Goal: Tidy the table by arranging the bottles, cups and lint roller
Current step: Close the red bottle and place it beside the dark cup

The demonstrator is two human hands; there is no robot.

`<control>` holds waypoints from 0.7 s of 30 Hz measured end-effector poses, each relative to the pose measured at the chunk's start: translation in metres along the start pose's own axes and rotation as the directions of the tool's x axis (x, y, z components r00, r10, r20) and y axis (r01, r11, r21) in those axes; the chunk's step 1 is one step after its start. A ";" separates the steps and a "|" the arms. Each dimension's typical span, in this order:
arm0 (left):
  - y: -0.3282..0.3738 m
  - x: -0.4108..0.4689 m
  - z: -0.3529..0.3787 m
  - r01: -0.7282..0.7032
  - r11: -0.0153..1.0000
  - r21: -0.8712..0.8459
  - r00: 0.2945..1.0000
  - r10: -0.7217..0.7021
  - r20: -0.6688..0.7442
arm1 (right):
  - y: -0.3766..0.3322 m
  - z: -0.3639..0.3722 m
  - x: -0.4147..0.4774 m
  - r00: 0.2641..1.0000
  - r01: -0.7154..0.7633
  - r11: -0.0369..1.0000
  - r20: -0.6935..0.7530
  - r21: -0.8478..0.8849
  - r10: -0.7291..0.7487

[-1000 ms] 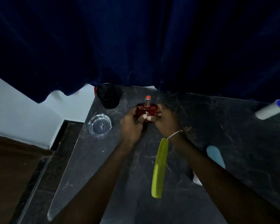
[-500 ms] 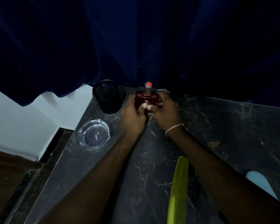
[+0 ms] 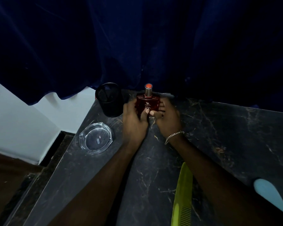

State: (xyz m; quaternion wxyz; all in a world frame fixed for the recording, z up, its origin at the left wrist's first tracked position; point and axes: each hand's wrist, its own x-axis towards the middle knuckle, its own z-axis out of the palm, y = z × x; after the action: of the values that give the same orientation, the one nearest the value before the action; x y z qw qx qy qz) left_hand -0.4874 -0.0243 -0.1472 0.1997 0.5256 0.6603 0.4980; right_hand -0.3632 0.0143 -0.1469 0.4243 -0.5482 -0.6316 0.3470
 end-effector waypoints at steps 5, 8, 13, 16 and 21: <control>-0.001 0.001 0.002 0.035 0.999 -0.038 0.999 -0.033 0.042 | 0.002 0.004 -0.001 1.000 0.002 1.000 -0.011 -0.028 -0.002; 0.000 0.000 0.002 0.037 0.999 -0.040 0.999 -0.035 0.037 | 0.004 0.005 -0.001 0.999 0.009 0.999 -0.034 -0.047 -0.011; 0.002 -0.003 0.003 0.020 1.000 -0.019 1.000 -0.020 0.002 | 0.005 0.006 0.003 0.998 -0.013 0.999 -0.054 -0.049 0.010; 0.003 -0.002 0.005 0.019 0.999 0.048 1.000 -0.018 -0.012 | 0.007 0.007 0.003 0.999 -0.018 0.998 -0.052 -0.062 0.015; 0.001 -0.002 0.006 0.026 0.993 0.117 1.000 -0.024 -0.016 | 0.008 0.008 0.004 0.997 -0.004 0.996 -0.072 -0.089 -0.002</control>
State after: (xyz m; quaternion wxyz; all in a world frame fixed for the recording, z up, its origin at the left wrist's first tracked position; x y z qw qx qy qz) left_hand -0.4808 -0.0236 -0.1495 0.1701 0.5245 0.6962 0.4596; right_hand -0.3678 0.0200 -0.1571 0.4218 -0.5791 -0.6305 0.2985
